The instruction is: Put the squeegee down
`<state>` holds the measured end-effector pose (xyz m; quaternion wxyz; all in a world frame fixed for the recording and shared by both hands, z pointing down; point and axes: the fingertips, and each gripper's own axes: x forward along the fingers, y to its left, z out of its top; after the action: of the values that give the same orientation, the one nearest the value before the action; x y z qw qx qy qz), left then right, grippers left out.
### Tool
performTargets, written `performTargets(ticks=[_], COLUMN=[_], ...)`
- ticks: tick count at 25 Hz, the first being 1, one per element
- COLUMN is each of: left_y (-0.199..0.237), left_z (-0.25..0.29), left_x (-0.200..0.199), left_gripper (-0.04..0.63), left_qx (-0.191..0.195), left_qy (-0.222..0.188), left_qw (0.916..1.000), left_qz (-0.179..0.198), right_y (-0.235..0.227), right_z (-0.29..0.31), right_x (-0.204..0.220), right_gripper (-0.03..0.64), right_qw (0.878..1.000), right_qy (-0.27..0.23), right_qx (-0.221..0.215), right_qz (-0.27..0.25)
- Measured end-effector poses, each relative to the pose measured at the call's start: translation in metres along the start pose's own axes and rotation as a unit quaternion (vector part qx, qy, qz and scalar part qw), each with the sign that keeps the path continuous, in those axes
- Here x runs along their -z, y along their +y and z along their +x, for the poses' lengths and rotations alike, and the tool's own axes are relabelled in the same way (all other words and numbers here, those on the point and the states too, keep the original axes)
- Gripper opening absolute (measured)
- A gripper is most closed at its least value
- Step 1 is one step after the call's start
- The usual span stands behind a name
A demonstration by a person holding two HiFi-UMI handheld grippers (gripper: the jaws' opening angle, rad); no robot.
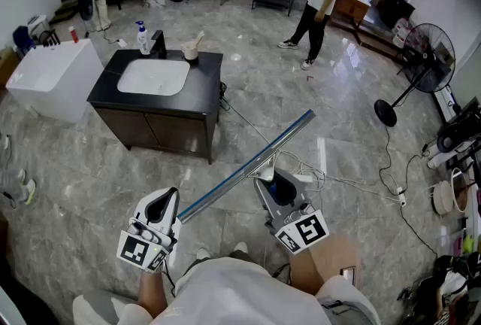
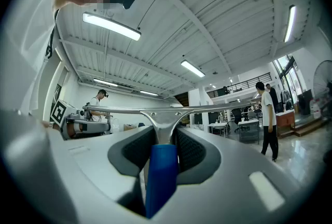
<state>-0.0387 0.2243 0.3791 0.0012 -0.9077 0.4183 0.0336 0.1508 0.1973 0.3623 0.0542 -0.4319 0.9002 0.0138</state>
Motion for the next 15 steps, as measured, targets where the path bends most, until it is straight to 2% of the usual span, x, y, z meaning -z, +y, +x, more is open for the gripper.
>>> performTargets(ticks=[15], left_y=[0.0029], left_z=[-0.0040], left_x=[0.0011], left_gripper=[0.000], left_qx=[-0.005], left_qy=[-0.002], left_qw=[1.0000], left_qz=[0.001], right_y=[0.0027], right_z=[0.0028], right_x=[0.0023], right_gripper=[0.135], right_qw=[1.000], right_qy=[0.001], right_qx=[-0.004], right_qz=[0.003])
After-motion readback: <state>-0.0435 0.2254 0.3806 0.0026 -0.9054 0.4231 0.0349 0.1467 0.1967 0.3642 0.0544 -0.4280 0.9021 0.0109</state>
